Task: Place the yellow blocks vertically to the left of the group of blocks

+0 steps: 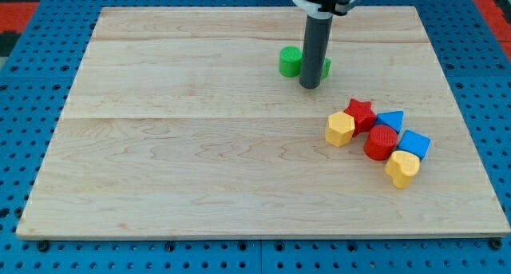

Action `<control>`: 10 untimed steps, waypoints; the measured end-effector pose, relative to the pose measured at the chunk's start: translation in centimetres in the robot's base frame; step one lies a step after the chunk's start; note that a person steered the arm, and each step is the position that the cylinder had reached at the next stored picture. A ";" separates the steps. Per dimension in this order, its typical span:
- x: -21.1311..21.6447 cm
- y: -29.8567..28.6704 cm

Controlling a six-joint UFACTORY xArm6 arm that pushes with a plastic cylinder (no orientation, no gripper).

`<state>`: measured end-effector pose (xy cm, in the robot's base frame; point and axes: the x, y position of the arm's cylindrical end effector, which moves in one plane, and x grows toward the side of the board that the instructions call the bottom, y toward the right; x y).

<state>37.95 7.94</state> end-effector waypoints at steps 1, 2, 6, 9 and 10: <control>9.4 -0.1; 19.9 3.2; 13.9 5.1; 7.0 5.6; 5.0 -0.9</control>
<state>42.90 6.99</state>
